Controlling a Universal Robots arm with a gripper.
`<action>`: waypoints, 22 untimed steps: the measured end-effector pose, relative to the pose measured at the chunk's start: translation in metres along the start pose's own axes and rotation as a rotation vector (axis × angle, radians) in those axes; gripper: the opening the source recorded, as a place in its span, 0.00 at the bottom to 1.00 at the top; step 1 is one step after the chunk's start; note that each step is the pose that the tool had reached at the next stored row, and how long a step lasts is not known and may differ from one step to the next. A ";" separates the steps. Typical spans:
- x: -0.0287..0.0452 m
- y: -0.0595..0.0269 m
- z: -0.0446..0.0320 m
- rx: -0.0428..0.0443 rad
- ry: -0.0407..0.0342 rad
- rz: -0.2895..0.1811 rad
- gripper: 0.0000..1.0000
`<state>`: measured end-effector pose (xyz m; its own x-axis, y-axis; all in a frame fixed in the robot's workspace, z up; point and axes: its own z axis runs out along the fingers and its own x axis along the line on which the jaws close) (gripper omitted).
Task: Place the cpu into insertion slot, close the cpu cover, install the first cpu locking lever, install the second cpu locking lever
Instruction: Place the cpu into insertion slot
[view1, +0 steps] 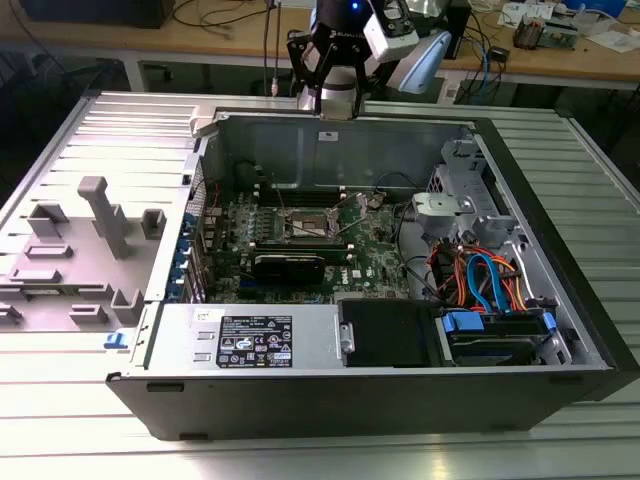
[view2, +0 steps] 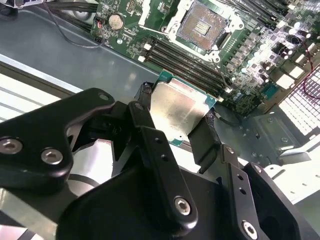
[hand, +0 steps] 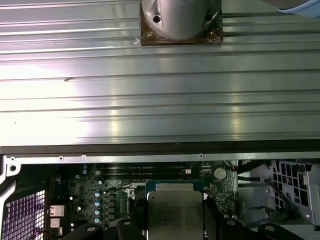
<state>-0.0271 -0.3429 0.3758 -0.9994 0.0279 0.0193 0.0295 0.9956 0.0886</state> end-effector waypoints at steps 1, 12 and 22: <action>0.0000 -0.0001 0.0001 0.0001 -0.0006 0.007 0.55; -0.0004 -0.0115 0.0004 -0.0007 -0.0058 0.067 0.55; 0.0075 -0.0278 0.0005 -0.0010 -0.0062 0.070 0.55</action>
<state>-0.0355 -0.3703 0.3730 -0.9950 0.0984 0.0193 0.0997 0.9911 0.0882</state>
